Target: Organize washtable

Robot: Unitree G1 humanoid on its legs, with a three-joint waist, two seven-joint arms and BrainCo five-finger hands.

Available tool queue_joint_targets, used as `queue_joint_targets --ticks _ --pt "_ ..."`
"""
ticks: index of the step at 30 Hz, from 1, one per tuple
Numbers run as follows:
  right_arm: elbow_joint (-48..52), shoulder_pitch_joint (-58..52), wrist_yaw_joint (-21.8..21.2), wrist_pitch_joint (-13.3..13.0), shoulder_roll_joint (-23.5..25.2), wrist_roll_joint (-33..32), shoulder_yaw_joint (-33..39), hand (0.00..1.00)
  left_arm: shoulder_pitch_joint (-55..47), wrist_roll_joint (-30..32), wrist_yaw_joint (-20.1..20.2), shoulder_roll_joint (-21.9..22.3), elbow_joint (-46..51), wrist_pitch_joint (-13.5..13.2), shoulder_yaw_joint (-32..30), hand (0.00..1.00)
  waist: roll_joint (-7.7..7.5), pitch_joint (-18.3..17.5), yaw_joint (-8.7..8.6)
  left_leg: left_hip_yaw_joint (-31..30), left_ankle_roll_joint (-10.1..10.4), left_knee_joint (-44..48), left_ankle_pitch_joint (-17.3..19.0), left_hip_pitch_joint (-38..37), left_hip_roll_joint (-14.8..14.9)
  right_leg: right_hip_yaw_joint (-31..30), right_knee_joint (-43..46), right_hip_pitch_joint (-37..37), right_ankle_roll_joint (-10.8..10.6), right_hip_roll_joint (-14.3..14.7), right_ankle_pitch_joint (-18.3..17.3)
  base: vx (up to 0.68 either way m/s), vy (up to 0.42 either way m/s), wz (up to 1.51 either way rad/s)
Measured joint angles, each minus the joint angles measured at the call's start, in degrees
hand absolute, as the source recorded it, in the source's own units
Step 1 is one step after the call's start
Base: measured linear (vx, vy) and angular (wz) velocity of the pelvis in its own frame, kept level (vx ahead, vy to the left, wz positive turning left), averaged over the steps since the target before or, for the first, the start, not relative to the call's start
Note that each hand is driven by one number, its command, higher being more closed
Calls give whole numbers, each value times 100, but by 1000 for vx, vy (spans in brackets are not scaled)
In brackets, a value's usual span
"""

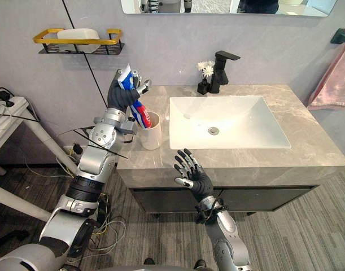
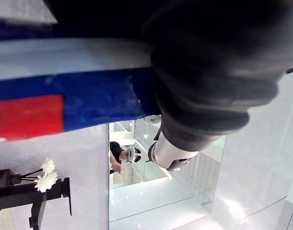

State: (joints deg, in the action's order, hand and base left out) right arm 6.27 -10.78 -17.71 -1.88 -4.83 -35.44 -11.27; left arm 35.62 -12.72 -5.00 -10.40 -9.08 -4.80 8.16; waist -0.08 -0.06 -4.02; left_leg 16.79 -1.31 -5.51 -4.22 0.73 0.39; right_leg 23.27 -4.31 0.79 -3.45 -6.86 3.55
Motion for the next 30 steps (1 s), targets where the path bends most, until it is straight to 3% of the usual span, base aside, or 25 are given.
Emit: queue_joint_targets --ticks 30 --pt "0 -235 -8 3 -3 -1 -47 0 781 254 -21 -115 -646 4 -191 100 -43 34 -46 135 19 2 11 116 56 -133 -96 -111 37 75 80 9 7 -3"
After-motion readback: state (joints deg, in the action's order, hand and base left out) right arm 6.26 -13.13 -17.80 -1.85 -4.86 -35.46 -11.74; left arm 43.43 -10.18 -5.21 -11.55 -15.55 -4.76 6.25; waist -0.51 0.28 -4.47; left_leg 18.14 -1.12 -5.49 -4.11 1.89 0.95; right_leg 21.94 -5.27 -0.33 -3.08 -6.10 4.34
